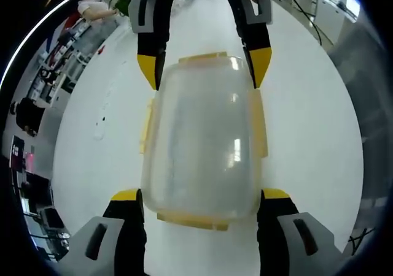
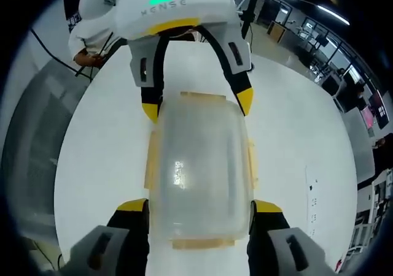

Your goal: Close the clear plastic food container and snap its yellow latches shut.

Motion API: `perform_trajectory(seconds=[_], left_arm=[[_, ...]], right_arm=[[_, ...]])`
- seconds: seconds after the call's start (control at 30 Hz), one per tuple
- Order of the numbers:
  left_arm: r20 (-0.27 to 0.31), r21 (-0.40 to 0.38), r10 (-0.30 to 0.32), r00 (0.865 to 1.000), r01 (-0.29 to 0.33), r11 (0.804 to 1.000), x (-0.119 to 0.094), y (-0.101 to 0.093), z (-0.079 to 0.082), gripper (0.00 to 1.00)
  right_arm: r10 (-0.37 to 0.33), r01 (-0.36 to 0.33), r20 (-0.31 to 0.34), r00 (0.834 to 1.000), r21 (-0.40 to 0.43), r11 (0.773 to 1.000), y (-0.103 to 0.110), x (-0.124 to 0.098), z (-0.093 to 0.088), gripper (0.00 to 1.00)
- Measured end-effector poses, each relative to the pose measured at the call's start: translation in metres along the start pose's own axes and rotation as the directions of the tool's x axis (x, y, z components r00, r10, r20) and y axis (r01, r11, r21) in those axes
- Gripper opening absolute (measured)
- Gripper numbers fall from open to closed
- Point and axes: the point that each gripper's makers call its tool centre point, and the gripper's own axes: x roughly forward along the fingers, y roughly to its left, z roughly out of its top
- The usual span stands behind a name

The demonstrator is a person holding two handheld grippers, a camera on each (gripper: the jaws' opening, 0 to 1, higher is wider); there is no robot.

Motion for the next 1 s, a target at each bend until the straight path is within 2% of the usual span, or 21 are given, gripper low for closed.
perform_trajectory(seconds=[0.57,1.0], left_arm=[[0.0,0.0,0.001,1.0,-0.001,1.0,0.004,0.013,-0.001,0.72],[-0.002,0.0,0.001,1.0,-0.001,1.0,0.005,0.016,-0.001,0.72]], right_arm=[[0.002,-0.002,0.005,1.0,-0.002,1.0,-0.014,0.002,0.0,0.65],[0.005,-0.005,0.005,1.0,-0.007,1.0,-0.018,0.002,0.0,0.65]])
